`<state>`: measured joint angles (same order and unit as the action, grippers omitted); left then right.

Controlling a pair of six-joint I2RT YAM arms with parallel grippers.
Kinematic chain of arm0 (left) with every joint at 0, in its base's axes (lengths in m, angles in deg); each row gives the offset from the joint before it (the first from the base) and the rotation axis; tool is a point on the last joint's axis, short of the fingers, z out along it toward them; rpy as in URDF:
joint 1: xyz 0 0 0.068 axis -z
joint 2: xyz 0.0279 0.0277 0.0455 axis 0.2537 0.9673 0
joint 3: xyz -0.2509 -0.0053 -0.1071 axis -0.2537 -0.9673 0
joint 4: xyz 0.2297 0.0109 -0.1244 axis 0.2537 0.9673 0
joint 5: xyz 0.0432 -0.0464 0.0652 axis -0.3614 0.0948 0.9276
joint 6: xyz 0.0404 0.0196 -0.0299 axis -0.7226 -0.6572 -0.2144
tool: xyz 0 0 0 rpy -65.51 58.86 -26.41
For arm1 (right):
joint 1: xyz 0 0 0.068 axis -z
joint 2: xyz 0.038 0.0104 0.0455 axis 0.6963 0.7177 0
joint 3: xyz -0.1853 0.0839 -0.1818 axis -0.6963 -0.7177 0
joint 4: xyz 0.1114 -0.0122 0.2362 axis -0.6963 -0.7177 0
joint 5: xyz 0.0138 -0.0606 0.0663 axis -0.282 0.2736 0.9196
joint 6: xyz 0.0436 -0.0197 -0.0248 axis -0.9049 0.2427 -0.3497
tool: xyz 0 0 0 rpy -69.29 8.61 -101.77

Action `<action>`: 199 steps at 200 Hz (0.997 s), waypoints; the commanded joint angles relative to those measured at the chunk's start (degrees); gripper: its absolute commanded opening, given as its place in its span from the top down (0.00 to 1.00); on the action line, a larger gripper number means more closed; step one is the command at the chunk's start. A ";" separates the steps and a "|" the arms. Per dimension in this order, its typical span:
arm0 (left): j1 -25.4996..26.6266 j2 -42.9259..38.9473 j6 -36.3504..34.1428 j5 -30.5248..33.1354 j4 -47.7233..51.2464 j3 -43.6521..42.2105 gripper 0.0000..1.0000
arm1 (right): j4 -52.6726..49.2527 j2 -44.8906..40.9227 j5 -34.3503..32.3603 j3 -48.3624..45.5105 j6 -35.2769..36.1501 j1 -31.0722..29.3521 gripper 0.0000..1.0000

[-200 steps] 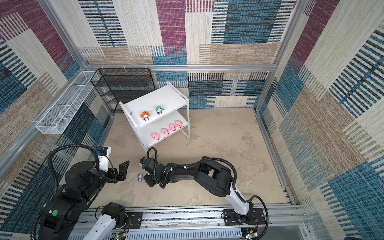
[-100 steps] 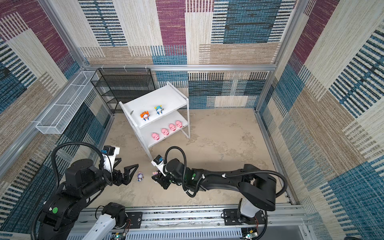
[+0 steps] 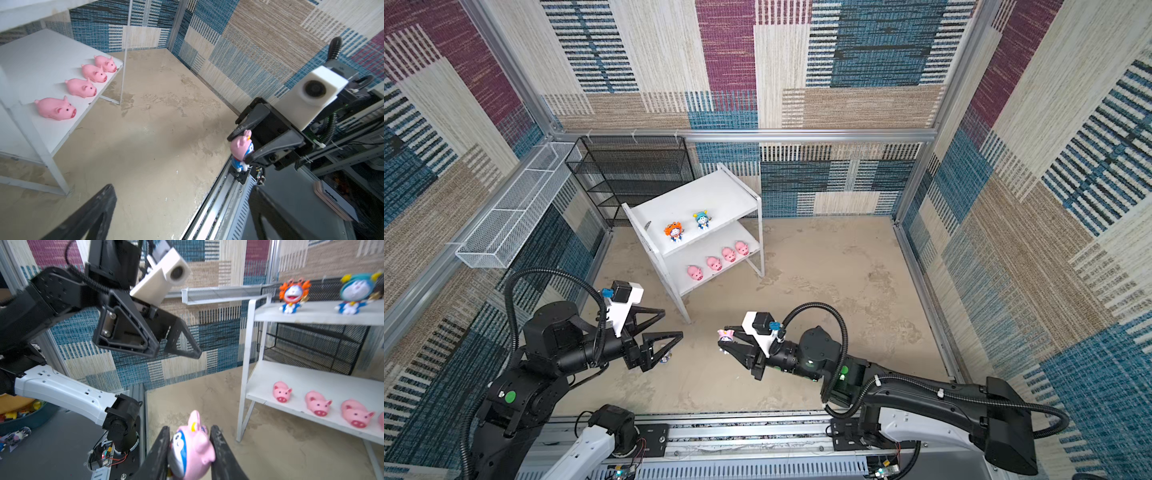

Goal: Place and organize the plastic toys onto the shelf
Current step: 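Carry the pink figurine toward the left gripper while the left gripper approaches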

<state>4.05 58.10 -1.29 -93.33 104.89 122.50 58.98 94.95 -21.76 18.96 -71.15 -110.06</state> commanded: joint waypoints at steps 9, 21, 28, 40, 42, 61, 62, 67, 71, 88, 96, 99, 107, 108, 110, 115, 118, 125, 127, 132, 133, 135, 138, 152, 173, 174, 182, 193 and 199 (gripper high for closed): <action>4.24 2.04 2.29 -1.35 -6.22 -0.08 0.01 | 3.77 -4.28 0.15 -1.41 1.37 1.38 0.77; 7.32 3.32 2.00 0.67 -6.63 0.40 0.01 | 4.03 -5.46 0.63 -1.70 1.14 1.72 0.77; 9.36 4.05 1.84 1.92 -7.03 0.56 0.01 | 4.19 -6.00 0.85 -1.82 1.08 1.80 0.77; 12.23 4.82 1.56 4.10 -7.68 0.68 0.01 | 4.30 -6.39 0.83 -1.70 1.33 1.97 0.77; 12.58 4.89 1.60 4.47 -7.83 0.71 0.01 | 4.36 -6.40 0.67 -1.76 1.31 1.95 0.77; 15.17 5.44 1.37 7.52 -8.67 0.55 0.01 | 3.76 -5.49 1.46 -0.31 1.73 4.07 0.78; 15.26 5.54 1.29 7.60 -8.68 0.55 0.01 | 3.66 -5.38 1.65 -0.12 1.77 4.33 0.78; 15.66 5.62 1.13 8.06 -8.65 0.59 0.01 | 3.28 -4.94 2.82 0.63 1.80 5.64 0.78; 16.04 5.85 0.98 8.25 -8.62 0.55 0.01 | 2.94 -4.44 3.85 1.33 1.81 6.85 0.78; 17.43 6.66 0.29 9.24 -8.62 0.59 0.01 | 1.20 -2.44 10.02 5.06 2.73 11.85 0.77; 18.17 7.07 0.07 10.09 -8.61 0.80 0.01 | 0.43 -1.20 13.08 7.02 3.41 13.93 0.77; 18.43 7.17 -0.03 10.32 -8.61 0.88 0.01 | 0.07 -0.61 14.58 7.81 3.64 14.78 0.77; 19.23 7.39 -0.36 11.14 -8.65 1.27 0.01 | -1.33 1.08 18.30 10.05 3.95 16.79 0.77; 19.36 7.48 -0.37 11.25 -8.68 1.35 0.01 | -1.57 1.29 18.90 10.29 3.98 16.97 0.77; 19.57 7.57 -0.49 11.45 -8.76 1.41 0.01 | -1.96 1.68 19.73 10.93 4.04 17.37 0.77; 20.06 7.75 -0.72 12.01 -9.07 1.70 0.01 | -2.74 2.84 21.94 12.20 4.08 18.25 0.77; 20.42 7.82 -0.80 12.34 -9.32 1.81 0.01 | -3.18 3.42 23.14 13.00 4.01 18.70 0.77; 21.06 8.14 -0.90 12.93 -10.00 2.22 0.01 | -3.87 4.67 25.57 14.31 3.79 19.59 0.77; 21.13 8.31 -0.91 13.08 -10.17 2.28 0.01 | -3.97 5.08 26.36 14.66 3.69 19.80 0.77; 21.68 8.59 -0.91 13.20 -10.80 2.63 0.01 | -4.08 5.86 27.90 15.39 3.49 20.16 0.77; 21.77 8.66 -0.91 13.21 -11.03 2.73 0.01 | -4.09 5.96 28.18 15.55 3.44 20.24 0.77; 21.88 8.77 -0.86 13.28 -11.39 2.87 0.01 | -4.09 6.30 28.80 15.71 3.36 20.34 0.77; 22.20 8.95 -0.76 13.32 -12.01 3.11 0.01 | -3.97 6.63 29.62 15.97 3.15 20.46 0.77; 23.36 9.57 -0.03 13.64 -16.04 3.20 0.01 | -3.07 8.06 33.21 16.73 2.35 20.75 0.77; 24.56 11.00 1.12 14.34 -21.45 3.07 0.02 | -0.71 8.85 36.81 16.84 0.13 20.76 0.77; 24.62 11.09 1.12 14.35 -21.62 3.04 0.02 | -0.60 8.86 36.91 16.85 0.00 20.71 0.77; 24.88 11.63 1.36 14.36 -23.31 2.77 0.03 | 0.04 8.90 37.68 16.77 -0.99 20.76 0.77; 25.32 12.60 1.47 14.14 -25.01 2.48 0.06 | 1.47 8.67 38.42 16.35 -2.47 20.75 0.77; 25.47 13.20 1.48 13.71 -25.66 2.56 0.09 | 2.28 8.41 38.80 16.12 -3.32 20.76 0.77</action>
<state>28.96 69.88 -0.46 -80.26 86.86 125.17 56.62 103.71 12.10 35.16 -70.23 -89.37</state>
